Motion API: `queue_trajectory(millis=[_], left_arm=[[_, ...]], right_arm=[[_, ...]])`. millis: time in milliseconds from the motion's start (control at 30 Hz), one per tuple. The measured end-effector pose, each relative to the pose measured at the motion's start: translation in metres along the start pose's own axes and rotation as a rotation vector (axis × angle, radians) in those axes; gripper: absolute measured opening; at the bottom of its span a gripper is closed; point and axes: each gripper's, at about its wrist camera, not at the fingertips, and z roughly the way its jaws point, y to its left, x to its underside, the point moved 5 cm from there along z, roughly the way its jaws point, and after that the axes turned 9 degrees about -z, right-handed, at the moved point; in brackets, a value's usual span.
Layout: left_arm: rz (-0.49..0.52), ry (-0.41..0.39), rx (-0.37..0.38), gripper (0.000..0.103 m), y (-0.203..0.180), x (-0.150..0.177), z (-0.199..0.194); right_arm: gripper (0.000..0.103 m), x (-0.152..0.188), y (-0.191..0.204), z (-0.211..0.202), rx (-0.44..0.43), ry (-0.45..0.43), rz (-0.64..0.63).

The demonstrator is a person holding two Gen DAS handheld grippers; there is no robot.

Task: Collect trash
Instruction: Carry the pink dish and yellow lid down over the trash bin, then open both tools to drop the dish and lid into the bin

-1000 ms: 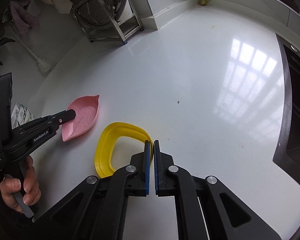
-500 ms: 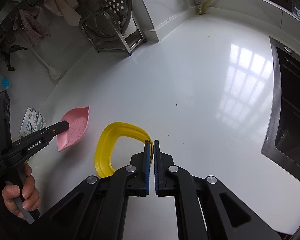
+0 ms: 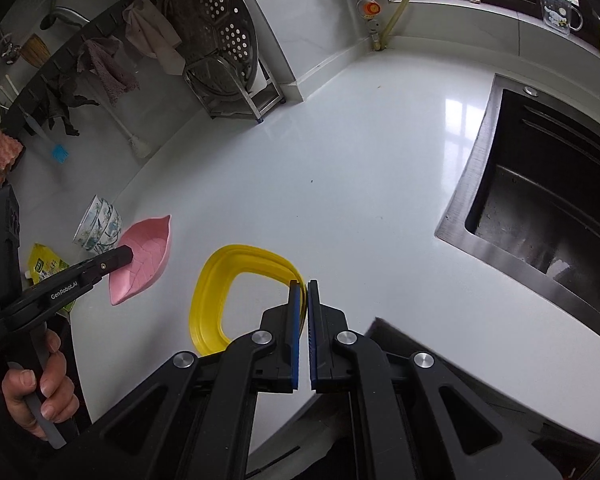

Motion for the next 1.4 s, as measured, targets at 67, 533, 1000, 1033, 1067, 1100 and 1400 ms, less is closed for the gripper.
queue_trajectory(millis=[67, 533, 1000, 1033, 1067, 1100, 1400], left_arm=[[-0.003, -0.015, -0.006, 0.005, -0.015, 0.017, -0.015], [0.010, 0.073, 0.038, 0.005, -0.158, 0.212, -0.056], [0.103, 0.290, 0.012, 0.005, -0.143, 0.362, 0.092], [0.109, 0.298, 0.007, 0.005, -0.137, 0.372, 0.110], [0.114, 0.303, 0.008, 0.005, -0.131, 0.381, 0.128], [0.121, 0.306, 0.004, 0.005, -0.124, 0.390, 0.144], [0.098, 0.313, -0.031, 0.012, -0.077, 0.427, 0.243]], right_arm=[[0.003, 0.018, -0.009, -0.019, -0.011, -0.006, -0.011], [0.004, 0.193, -0.108, -0.102, 0.006, 0.064, 0.042], [0.004, 0.351, -0.146, 0.050, 0.052, 0.298, 0.114], [0.004, 0.361, -0.147, 0.070, 0.054, 0.306, 0.111], [0.004, 0.370, -0.148, 0.089, 0.055, 0.311, 0.107], [0.004, 0.379, -0.149, 0.108, 0.057, 0.318, 0.103], [0.004, 0.422, -0.161, 0.220, 0.097, 0.361, 0.107]])
